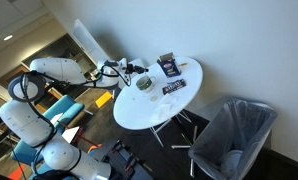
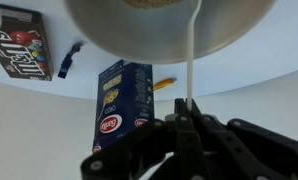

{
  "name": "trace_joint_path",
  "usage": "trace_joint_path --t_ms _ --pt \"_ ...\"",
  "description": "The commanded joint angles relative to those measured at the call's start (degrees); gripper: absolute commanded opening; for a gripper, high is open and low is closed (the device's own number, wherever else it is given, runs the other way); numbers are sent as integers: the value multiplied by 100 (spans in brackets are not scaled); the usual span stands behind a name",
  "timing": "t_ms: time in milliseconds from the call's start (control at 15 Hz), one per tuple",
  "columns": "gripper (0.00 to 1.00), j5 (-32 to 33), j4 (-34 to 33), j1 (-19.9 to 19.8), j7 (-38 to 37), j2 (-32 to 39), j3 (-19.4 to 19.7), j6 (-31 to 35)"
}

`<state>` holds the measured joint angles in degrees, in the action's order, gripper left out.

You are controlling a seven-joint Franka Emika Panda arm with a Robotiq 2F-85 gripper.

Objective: Use the spoon to stir the pot

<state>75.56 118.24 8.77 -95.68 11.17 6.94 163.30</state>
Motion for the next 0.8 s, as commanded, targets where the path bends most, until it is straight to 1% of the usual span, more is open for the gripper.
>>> trace_joint_path --t_ms 0,467,733 --pt "1 -461 167 -66 462 -75 -99 242" --pt "1 -1782 438 -139 1796 -280 -160 46" --pt "1 -2262 500 -168 2190 -395 -113 -55"
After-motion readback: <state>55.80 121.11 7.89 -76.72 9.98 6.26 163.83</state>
